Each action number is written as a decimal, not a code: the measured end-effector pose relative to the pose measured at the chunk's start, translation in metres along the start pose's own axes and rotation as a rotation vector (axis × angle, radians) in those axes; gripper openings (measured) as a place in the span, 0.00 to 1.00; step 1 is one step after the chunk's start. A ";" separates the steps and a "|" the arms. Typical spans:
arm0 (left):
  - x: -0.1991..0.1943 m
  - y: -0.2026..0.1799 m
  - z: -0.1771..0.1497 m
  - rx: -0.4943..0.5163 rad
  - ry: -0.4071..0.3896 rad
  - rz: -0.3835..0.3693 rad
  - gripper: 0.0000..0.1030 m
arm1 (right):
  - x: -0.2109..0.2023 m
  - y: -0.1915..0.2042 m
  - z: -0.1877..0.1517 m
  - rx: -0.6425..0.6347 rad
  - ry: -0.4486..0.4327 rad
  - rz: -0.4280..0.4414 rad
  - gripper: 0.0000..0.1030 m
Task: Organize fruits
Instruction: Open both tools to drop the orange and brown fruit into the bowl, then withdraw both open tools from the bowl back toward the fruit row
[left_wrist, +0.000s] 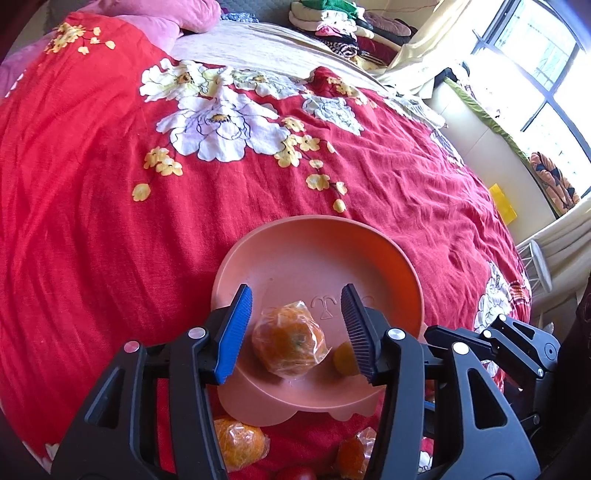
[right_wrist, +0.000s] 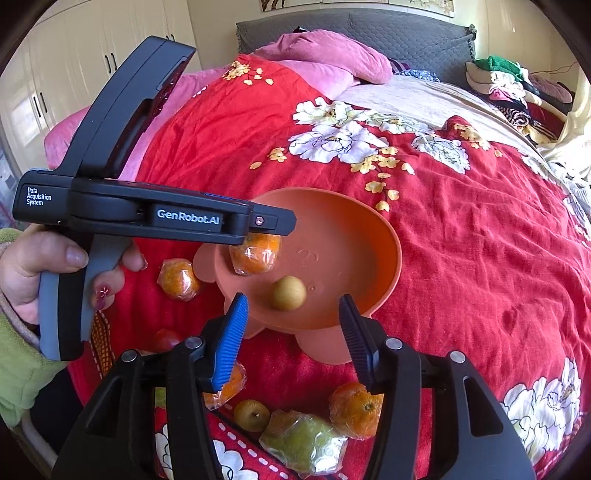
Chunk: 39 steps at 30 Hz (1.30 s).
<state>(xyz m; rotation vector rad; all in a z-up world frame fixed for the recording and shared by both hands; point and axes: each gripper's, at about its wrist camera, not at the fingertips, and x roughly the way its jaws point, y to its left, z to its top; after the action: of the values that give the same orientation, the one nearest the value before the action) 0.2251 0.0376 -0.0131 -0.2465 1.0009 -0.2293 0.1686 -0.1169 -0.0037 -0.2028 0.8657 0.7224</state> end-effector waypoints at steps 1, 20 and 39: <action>-0.002 0.000 0.000 -0.001 -0.004 0.000 0.44 | -0.001 0.000 0.000 0.002 -0.002 -0.001 0.52; -0.051 0.003 -0.010 -0.031 -0.104 0.039 0.70 | -0.023 -0.006 -0.003 0.047 -0.055 -0.040 0.70; -0.094 -0.006 -0.036 -0.041 -0.174 0.078 0.90 | -0.051 -0.023 -0.004 0.114 -0.124 -0.086 0.87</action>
<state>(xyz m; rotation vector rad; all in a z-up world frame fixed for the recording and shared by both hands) 0.1455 0.0569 0.0456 -0.2601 0.8411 -0.1140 0.1593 -0.1613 0.0292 -0.0923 0.7730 0.5971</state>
